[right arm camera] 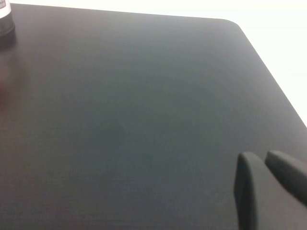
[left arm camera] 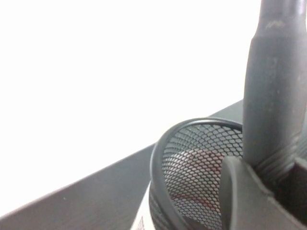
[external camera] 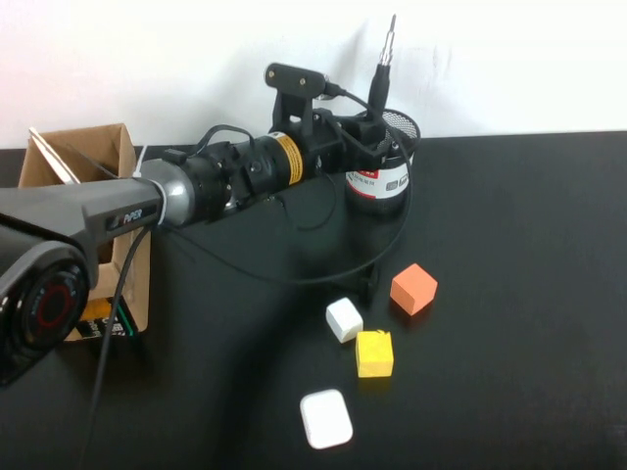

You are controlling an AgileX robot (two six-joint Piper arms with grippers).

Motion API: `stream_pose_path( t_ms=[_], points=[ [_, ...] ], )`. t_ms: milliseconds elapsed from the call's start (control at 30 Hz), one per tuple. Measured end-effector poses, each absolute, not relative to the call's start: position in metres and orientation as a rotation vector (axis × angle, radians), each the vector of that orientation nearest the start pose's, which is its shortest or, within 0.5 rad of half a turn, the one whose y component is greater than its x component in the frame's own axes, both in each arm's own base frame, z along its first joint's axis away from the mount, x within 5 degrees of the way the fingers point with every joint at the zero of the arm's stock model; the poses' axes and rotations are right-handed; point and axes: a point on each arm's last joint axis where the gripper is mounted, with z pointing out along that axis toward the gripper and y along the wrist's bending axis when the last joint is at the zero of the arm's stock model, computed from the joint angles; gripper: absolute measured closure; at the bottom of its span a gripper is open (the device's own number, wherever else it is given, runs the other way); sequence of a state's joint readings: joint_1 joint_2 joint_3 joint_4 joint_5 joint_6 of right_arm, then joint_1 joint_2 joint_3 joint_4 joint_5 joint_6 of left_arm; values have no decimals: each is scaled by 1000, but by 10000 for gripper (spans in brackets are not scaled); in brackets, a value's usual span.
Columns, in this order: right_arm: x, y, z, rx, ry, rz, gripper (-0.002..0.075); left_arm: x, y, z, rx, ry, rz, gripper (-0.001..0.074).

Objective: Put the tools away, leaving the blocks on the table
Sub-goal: Place the picked object into the round holder

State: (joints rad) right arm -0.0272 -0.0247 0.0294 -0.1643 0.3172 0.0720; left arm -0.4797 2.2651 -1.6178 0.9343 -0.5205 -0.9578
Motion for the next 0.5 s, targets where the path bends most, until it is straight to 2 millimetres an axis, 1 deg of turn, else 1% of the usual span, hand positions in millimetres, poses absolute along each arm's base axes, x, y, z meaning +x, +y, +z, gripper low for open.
stream_pose_path(
  t_ms=[500],
  points=[
    [53, -6, 176, -15, 1803, -126, 732, 446, -269, 180, 593, 1760, -761, 592]
  ],
)
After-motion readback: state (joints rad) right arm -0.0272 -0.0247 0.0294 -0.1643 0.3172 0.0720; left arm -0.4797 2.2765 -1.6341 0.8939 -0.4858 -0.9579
